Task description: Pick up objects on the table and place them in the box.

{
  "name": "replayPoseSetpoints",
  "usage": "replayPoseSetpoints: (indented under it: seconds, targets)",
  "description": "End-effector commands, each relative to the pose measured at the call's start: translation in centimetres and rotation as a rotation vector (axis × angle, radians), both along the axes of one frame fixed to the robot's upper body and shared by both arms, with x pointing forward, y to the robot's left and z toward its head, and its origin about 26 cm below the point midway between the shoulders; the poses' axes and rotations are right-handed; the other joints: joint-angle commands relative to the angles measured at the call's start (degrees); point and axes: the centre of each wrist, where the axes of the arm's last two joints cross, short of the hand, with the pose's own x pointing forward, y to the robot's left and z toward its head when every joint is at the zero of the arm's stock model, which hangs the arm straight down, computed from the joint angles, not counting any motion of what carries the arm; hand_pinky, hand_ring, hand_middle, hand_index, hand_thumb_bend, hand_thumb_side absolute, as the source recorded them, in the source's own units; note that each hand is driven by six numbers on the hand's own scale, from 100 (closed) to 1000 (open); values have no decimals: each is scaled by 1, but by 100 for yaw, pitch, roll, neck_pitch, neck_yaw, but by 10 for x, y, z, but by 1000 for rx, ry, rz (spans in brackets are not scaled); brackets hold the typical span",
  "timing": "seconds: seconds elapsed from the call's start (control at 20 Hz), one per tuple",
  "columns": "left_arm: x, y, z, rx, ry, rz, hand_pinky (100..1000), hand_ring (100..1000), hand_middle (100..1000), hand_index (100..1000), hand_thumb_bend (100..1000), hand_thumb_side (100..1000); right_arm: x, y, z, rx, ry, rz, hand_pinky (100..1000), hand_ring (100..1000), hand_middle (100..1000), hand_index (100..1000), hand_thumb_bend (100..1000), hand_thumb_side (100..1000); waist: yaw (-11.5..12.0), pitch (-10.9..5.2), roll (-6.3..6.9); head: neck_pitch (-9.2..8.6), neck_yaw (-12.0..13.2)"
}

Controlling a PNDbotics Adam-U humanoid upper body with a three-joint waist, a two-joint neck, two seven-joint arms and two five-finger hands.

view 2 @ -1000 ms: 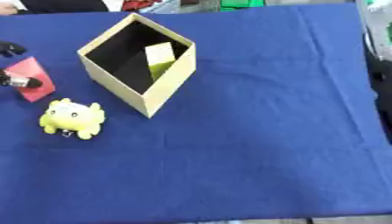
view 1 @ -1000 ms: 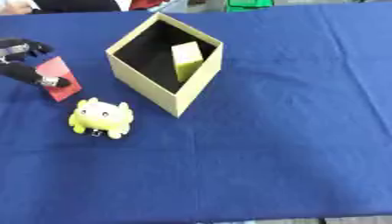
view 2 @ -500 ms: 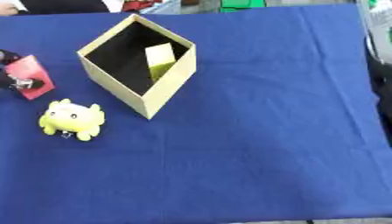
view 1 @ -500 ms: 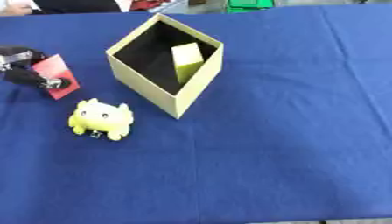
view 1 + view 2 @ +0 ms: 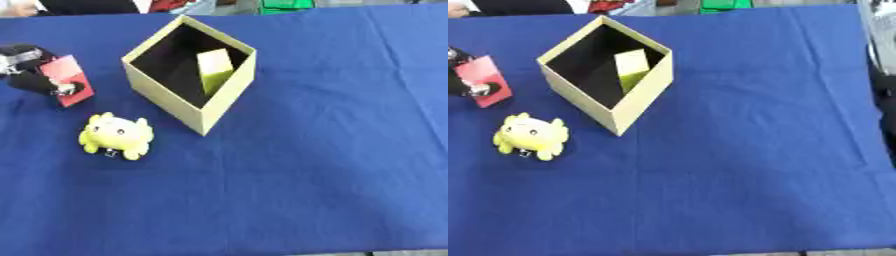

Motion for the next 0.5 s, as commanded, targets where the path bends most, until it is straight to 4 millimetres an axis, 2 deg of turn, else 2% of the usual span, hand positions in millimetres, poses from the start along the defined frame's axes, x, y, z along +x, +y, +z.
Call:
replayPoseSetpoints:
  seconds: [0.05,0.2,0.5]
  targets:
    - [-5,0,32,4,-85,-8,780,704,495,686,100,418,-6,-2,11,8,-37,1,899,845,787,822,100,910,12,-141,5,-16,-29]
    - [-8,-8,47,3,-145,-32,769,682,483,678,100,345,-6,-2,12,8,-44,2,898,845,786,821,100,904,21,-155,9,18,-53]
    - [-17,-46,81,-21,-317,-137,757,647,462,655,100,408,-7,1,12,9,-56,11,897,844,784,821,100,900,27,-177,16,28,-65]
